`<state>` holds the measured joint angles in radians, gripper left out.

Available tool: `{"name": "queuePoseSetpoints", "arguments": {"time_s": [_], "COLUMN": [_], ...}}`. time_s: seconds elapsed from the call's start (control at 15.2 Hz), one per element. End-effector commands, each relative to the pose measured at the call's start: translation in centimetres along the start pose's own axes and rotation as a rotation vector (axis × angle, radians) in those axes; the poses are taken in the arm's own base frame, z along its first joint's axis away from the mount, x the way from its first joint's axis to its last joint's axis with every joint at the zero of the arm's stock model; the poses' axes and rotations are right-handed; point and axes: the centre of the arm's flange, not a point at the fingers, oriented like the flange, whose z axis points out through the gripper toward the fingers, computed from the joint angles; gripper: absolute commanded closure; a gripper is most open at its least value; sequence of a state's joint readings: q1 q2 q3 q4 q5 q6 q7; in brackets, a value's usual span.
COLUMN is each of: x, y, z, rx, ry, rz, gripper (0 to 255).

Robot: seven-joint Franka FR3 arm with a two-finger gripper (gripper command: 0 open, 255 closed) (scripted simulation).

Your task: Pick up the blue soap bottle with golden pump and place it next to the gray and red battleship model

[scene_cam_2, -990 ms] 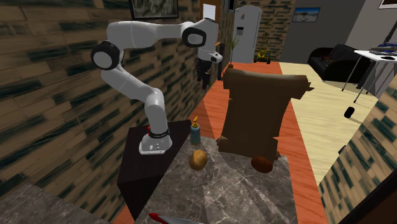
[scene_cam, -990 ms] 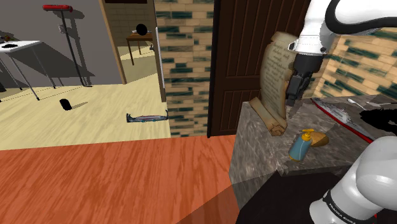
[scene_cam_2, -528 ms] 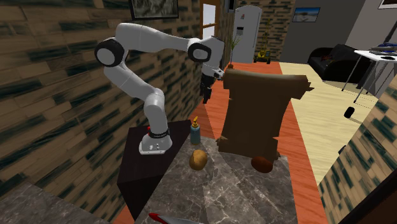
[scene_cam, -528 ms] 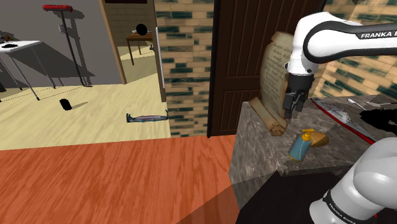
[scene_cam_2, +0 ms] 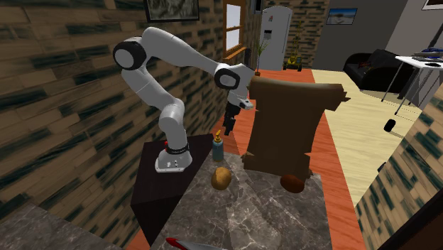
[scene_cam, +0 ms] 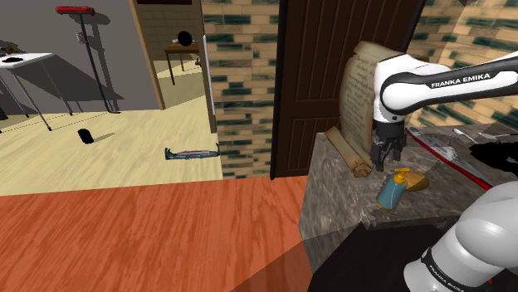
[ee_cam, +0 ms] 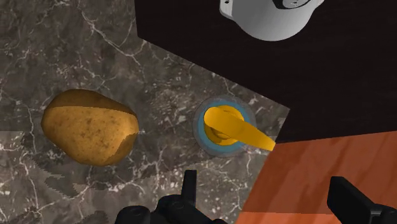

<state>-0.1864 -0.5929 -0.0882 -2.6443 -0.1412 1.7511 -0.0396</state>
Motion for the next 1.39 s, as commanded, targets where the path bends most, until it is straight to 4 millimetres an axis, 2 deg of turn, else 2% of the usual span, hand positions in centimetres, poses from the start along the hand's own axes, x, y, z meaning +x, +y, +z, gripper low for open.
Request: {"name": "queuePoseSetpoints", "arguments": {"time_s": [0.0, 0.53, 1.06, 1.12, 1.32], "x": [0.3, 0.2, 0.2, 0.2, 0.2], "y": [1.4, 1.7, 1.7, 1.7, 1.7], "z": [2.4, 6.8, 6.8, 6.8, 6.8], "rx": [-0.023, -0.026, -0.026, -0.026, -0.026], "ry": [-0.028, -0.033, -0.033, -0.033, -0.033], "rz": [0.036, 0.042, 0.042, 0.042, 0.042], "gripper": [0, 0, 0, 255, 255]}}
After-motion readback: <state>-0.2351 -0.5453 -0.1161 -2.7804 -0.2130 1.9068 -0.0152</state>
